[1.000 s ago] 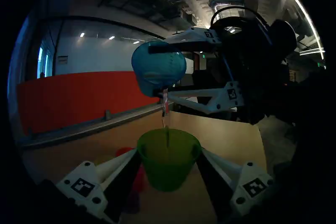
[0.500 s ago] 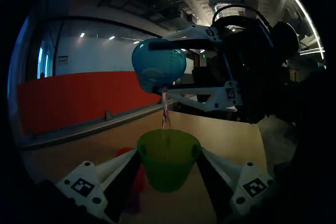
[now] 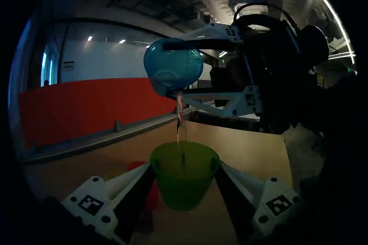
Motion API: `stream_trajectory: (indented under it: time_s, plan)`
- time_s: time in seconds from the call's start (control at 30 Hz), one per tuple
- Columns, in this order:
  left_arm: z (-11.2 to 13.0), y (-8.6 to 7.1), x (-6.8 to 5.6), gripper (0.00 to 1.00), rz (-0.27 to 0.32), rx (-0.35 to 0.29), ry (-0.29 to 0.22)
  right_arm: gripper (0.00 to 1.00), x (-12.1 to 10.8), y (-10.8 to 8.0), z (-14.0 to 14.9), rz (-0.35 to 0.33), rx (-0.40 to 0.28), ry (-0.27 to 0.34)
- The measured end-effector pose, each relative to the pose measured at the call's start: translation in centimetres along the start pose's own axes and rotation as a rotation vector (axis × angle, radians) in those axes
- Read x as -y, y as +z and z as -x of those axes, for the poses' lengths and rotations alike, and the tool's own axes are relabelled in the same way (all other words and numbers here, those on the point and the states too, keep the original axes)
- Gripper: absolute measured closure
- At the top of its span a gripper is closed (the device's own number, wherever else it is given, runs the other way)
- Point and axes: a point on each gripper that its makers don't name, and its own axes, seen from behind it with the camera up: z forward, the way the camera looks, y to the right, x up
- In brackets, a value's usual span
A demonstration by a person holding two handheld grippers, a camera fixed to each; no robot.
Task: Pour water
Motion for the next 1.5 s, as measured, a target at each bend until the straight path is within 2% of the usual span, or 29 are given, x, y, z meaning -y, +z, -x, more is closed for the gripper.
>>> stream_trajectory:
  time_s: [1.5]
  plan:
    - [-0.7, 0.1, -0.4, 0.15, 0.007, -0.016, 0.003, 0.10, -2.5, -0.2, -1.4, 0.044, -0.013, -0.214]
